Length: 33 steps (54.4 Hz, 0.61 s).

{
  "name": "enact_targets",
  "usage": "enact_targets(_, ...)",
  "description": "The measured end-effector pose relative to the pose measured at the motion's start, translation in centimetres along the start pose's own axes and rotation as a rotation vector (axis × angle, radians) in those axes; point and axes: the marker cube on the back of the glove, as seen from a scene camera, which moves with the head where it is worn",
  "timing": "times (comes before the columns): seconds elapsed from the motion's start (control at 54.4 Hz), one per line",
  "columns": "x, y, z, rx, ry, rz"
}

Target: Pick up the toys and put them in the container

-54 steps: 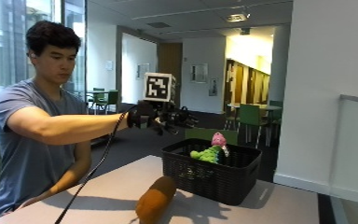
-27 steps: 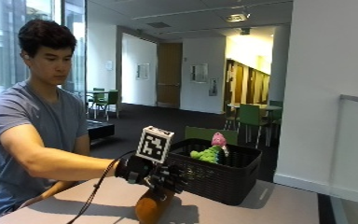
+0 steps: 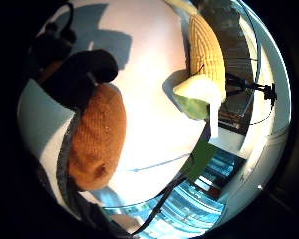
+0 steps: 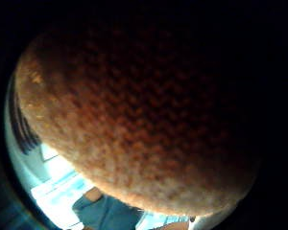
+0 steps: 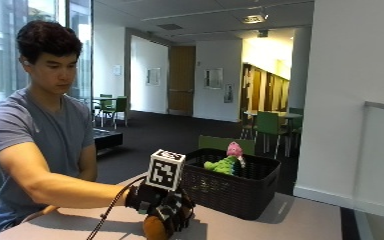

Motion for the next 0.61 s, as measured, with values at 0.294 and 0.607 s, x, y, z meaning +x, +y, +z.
enact_targets(0.294, -0.7, 0.1, -0.1, 0.182, 0.039, 0.133)
enact_targets(0.607, 0.9, 0.2, -5.0, 0.194, -0.059, 0.285)
